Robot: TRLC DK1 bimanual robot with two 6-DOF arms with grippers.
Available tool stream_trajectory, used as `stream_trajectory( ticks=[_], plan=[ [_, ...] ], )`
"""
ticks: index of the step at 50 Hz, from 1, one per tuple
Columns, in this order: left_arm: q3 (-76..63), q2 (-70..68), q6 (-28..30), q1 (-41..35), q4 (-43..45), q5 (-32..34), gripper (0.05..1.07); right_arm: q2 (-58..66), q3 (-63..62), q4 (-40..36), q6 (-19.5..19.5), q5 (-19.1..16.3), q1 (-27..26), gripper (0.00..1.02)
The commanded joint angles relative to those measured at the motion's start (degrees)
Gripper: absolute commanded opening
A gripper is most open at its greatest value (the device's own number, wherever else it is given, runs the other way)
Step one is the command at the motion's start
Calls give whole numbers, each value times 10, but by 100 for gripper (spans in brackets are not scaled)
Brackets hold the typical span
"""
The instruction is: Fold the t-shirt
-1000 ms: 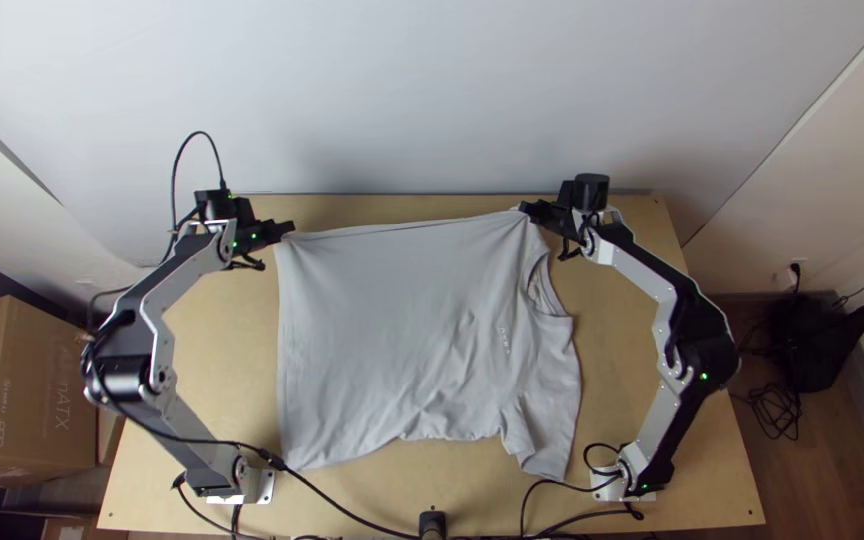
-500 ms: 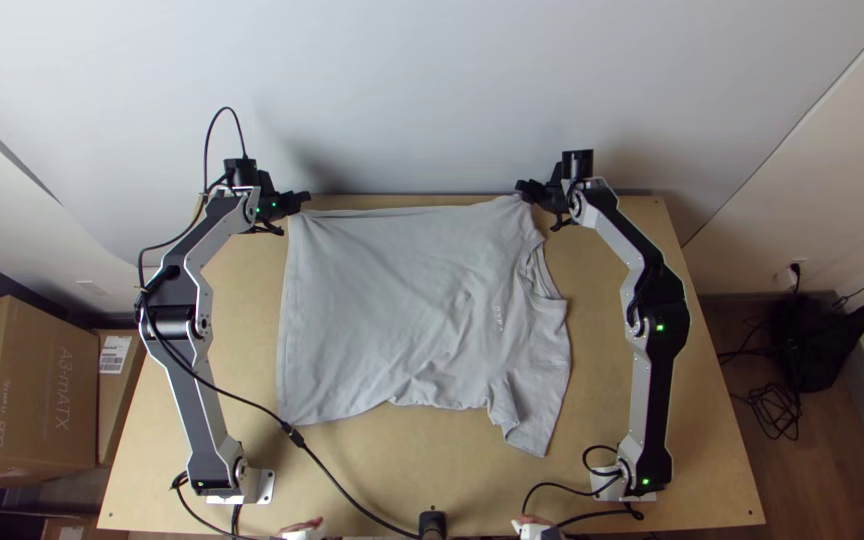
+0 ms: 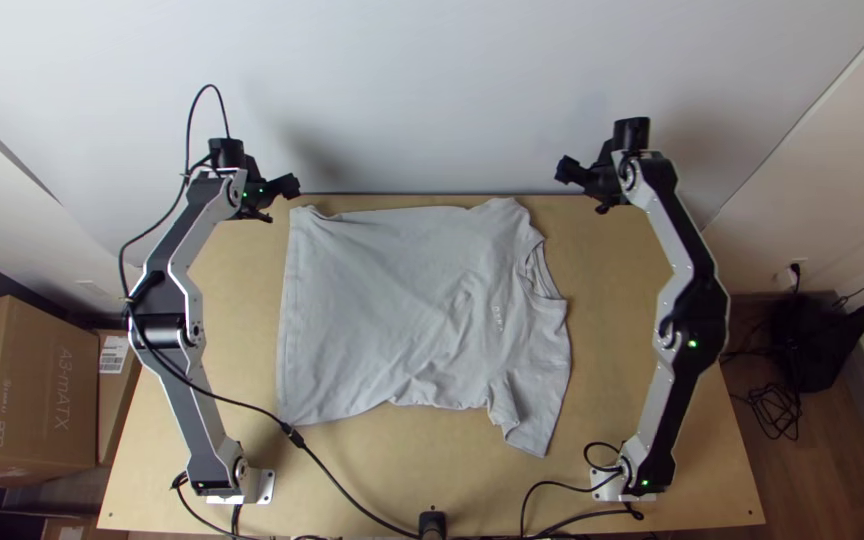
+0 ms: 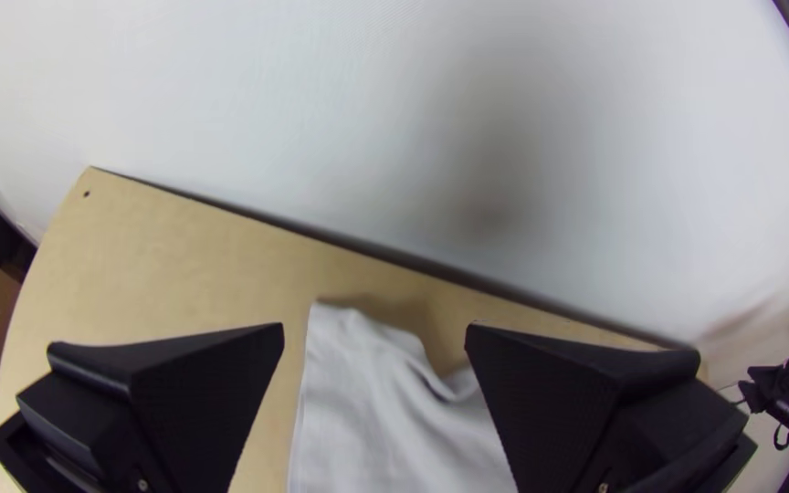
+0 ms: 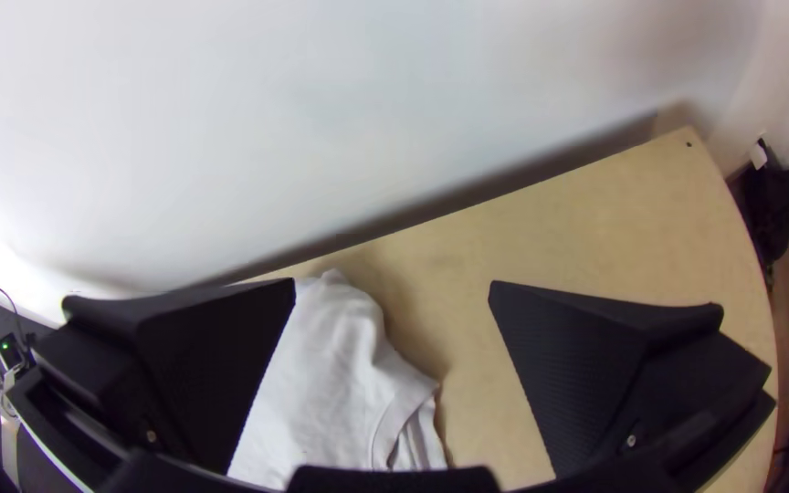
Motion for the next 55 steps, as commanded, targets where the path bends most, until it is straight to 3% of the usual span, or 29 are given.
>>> stream_trajectory(
  ticks=[1, 14, 25, 28, 35, 55],
  plan=[
    [-1, -81, 11, -2, -36, 2, 102, -117, -64, -19, -9, -1, -11, 98],
    [-162, -285, 42, -26, -46, 6, 102, -294, -241, -201, -89, -11, -21, 98],
    [-251, -426, 42, -52, -88, 6, 102, -440, -468, -280, -127, -11, -29, 97],
    [-268, -455, 42, -55, -97, 6, 102, -469, -515, -285, -130, -11, -35, 94],
    [-291, -505, 41, -59, -117, 6, 102, -516, -610, -298, -135, -19, -34, 70],
    [-309, -560, 35, -73, -150, 6, 102, -534, -757, -259, -100, -88, 59, 68]
  ],
)
